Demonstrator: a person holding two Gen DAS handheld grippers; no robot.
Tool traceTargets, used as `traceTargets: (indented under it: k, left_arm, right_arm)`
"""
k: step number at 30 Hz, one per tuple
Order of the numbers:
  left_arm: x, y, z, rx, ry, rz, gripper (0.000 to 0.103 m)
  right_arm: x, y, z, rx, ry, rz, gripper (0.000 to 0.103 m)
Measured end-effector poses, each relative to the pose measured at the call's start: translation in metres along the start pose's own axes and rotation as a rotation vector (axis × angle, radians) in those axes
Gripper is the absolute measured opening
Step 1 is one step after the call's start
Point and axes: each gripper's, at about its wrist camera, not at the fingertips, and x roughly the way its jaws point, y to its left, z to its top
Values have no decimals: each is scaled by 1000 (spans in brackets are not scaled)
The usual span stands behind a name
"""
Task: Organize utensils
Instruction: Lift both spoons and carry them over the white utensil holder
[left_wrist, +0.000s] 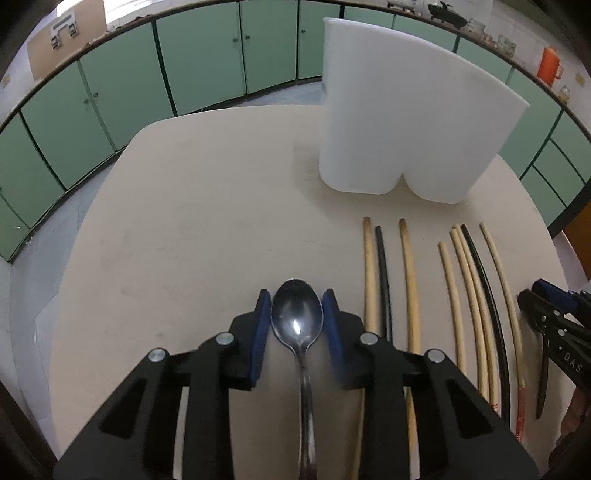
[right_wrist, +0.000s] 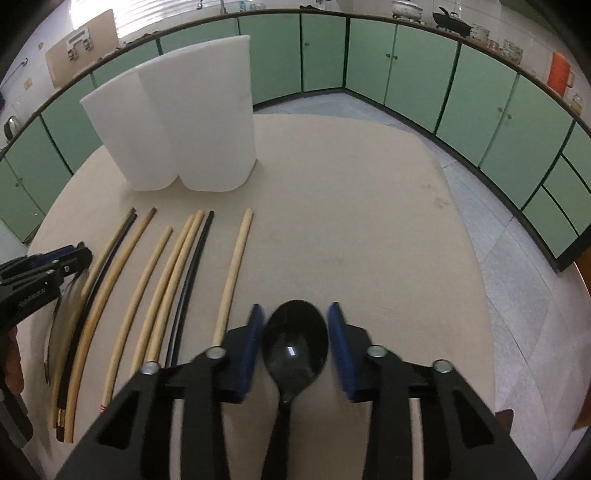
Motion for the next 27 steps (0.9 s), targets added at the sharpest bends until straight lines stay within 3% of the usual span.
traceTargets:
  k: [5, 9, 13, 27]
  left_arm:
    - [-11, -1, -9, -10, -31, -58, 27]
    - [-33, 11, -22, -23, -161, -117, 27]
    - [-54, 12, -36, -17, -304, -105, 27]
    - [-107, 25, -35, -64, -599, -159, 27]
  right_arm:
    - [-8, -11, -3, 12, -50, 39, 34]
    - [-32, -14, -8, 0, -184, 74, 34]
    - [-51, -12, -10, -12, -278, 95, 34]
    - [-94, -16, 12, 18, -515, 215, 34]
